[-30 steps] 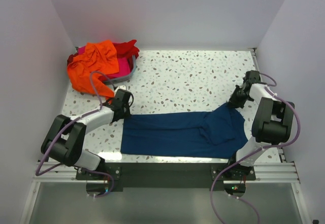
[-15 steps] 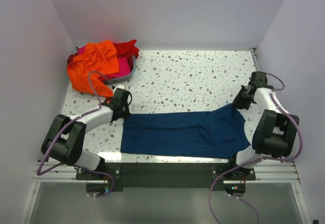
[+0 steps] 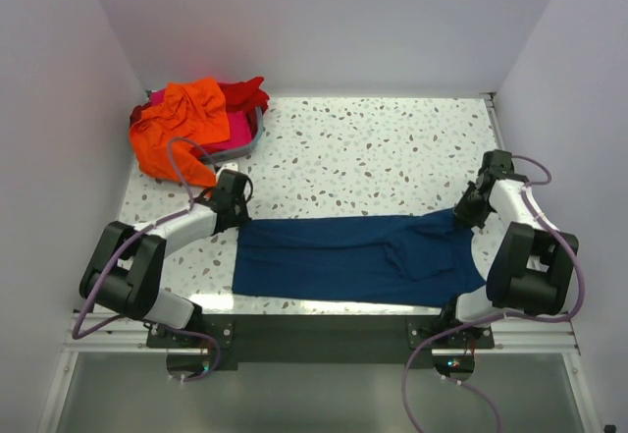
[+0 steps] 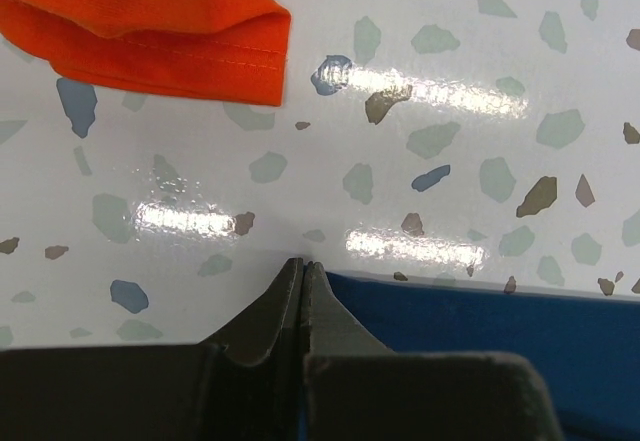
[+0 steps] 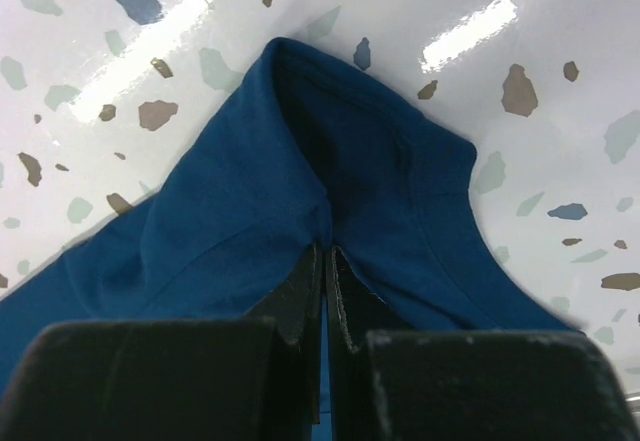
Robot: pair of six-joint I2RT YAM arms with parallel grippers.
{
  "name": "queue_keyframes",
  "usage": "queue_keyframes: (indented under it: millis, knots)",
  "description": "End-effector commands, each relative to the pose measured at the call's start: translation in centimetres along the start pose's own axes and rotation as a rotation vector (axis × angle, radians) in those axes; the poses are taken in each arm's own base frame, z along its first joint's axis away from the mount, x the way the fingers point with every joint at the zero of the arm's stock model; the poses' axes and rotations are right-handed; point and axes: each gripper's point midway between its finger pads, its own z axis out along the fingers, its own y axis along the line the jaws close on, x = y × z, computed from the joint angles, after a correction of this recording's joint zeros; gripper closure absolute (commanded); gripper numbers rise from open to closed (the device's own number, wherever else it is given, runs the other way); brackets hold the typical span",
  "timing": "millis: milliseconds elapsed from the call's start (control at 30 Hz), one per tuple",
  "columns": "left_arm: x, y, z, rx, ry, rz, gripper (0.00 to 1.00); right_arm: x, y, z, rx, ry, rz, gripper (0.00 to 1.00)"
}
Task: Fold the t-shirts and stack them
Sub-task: Fold the tshirt
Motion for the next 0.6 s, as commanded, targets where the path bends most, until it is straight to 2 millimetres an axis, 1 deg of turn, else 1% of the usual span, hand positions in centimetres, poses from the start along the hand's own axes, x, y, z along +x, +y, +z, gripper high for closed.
queue_keyframes:
  millis: [0, 67, 167, 267, 367, 433, 467, 500, 533, 567]
  knots:
    - [-1.5, 0.2, 0.1, 0.001, -0.05, 0.006, 1.0, -0.9, -1.1, -0.1, 0.067, -0.023, 0.009, 1.0]
    - [-1.8, 0.2, 0.1, 0.001, -0.055, 0.013, 1.0, -1.3, -1.5, 0.2, 0.093, -0.021, 0.001, 1.0]
    - [-2.0, 0.1, 0.2, 0.002, -0.061, 0.023, 1.0, -2.8, -1.5, 0.0, 0.115, -0.044, -0.014, 1.0]
    - [-2.2, 0.0, 0.4, 0.004, -0.064, 0.033, 1.0, -3.2, -2.0, 0.5, 0.144, -0.032, -0.032, 1.0]
    - [-2.5, -0.5, 0.5, 0.025, -0.065, 0.043, 1.0, -3.2, -1.9, 0.9, 0.147, -0.011, -0.044, 1.0]
    - [-2.8, -0.8, 0.4, 0.037, -0.068, 0.048, 1.0, -3.0, -1.7, 0.9, 0.135, 0.003, -0.047, 0.88]
    - [-3.4, -1.1, 0.1, 0.044, -0.079, 0.045, 0.92, -3.1, -1.6, 0.7, 0.127, 0.0, -0.045, 0.7]
    - [-3.5, -1.1, 0.0, 0.042, -0.079, 0.047, 0.84, -3.3, -1.4, 0.2, 0.115, -0.017, -0.044, 0.6]
    - [-4.1, -1.3, -0.4, 0.05, -0.093, 0.043, 0.75, -3.3, -1.3, -0.3, 0.11, -0.025, -0.045, 0.51]
    - [-4.5, -1.4, -0.7, 0.053, -0.103, 0.04, 0.58, -3.7, -1.1, -0.9, 0.103, -0.044, -0.044, 0.45]
